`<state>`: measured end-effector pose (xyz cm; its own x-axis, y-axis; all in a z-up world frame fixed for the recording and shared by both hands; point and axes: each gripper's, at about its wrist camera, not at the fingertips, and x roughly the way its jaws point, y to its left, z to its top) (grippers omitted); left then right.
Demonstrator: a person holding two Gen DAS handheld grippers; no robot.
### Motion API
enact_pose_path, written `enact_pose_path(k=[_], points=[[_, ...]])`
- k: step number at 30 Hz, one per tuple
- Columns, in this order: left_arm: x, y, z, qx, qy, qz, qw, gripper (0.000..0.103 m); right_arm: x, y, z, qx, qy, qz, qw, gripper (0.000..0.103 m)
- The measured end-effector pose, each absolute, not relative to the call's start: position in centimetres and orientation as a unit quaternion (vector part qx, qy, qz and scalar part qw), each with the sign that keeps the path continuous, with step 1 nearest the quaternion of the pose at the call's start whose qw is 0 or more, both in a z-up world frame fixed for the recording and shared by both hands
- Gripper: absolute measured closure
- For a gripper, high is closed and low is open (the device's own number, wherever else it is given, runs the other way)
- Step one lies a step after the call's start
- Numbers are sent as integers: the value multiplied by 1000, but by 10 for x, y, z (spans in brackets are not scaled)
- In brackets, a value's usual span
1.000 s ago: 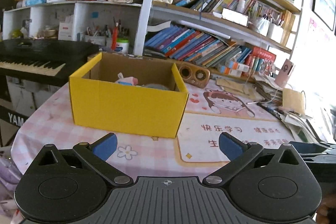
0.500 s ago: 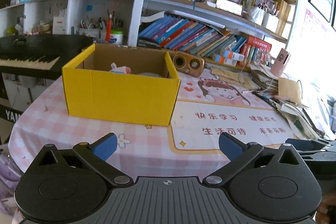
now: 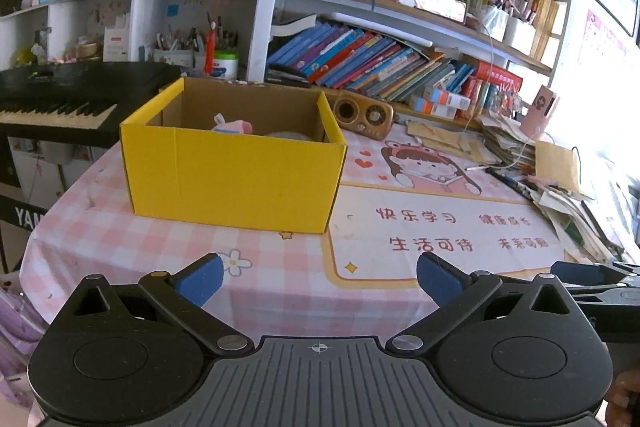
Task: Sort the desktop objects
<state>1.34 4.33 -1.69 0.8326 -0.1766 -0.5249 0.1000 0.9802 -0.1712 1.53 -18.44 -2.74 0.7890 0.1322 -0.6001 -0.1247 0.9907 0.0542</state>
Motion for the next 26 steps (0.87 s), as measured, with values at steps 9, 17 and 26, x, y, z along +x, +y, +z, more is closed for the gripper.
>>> enact_pose_path(k=[9, 17, 26], points=[[13, 40, -16, -70, 281, -78, 954, 0, 16, -184, -29, 2, 322, 70, 944, 8], [14, 38, -17, -72, 284, -77, 953, 0, 15, -185, -31, 4, 324, 70, 944, 8], [14, 38, -18, -75, 287, -78, 952, 0, 15, -186, -33, 5, 325, 70, 943, 8]])
